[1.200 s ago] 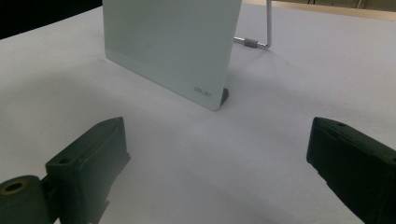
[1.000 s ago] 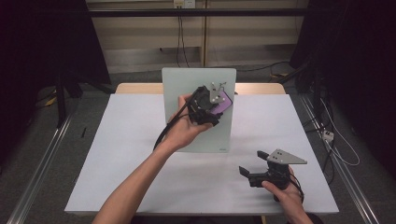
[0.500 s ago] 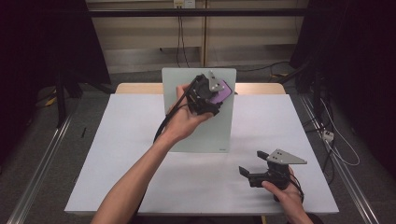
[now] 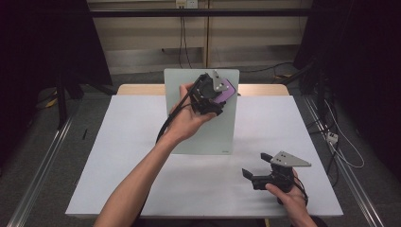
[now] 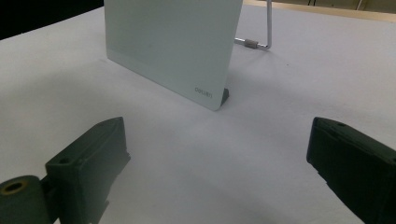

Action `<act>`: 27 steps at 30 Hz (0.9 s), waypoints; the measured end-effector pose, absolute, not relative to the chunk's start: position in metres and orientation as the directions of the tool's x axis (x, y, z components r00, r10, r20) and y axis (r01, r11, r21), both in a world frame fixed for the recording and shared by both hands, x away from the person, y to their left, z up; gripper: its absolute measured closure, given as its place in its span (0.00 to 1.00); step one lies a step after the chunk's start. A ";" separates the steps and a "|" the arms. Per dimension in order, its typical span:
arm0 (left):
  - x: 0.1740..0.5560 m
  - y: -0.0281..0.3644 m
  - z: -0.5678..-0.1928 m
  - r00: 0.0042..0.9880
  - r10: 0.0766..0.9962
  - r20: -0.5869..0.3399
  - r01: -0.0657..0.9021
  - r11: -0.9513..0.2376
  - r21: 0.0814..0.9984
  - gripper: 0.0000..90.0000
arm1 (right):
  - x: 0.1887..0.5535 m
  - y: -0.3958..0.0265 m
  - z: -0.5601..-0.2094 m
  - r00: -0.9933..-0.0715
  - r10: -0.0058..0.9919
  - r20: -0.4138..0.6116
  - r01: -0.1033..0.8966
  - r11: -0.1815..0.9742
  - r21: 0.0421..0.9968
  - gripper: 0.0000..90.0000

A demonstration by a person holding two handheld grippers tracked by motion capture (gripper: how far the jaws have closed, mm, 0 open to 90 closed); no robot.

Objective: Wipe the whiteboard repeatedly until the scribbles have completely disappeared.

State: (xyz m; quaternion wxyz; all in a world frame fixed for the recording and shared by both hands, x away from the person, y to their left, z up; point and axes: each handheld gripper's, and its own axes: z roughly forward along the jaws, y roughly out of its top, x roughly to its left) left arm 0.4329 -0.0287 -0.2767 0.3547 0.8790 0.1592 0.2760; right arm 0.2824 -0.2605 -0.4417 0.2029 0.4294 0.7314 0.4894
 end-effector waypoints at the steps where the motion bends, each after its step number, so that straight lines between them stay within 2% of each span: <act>1: 0.431 -0.031 -0.281 0.804 0.468 0.368 0.082 -0.700 0.710 0.46 | 0.282 -0.261 -0.442 -0.550 0.826 0.125 0.429 0.151 0.890 0.05; 11: 0.421 -0.044 -0.308 0.839 0.417 0.350 0.076 -0.727 0.683 0.46 | 0.283 -0.261 -0.442 -0.550 0.826 0.124 0.430 0.153 0.890 0.05; 27: 0.445 -0.026 -0.247 0.781 0.524 0.339 0.104 -0.646 0.757 0.46 | 0.283 -0.261 -0.442 -0.553 0.823 0.130 0.430 0.149 0.890 0.05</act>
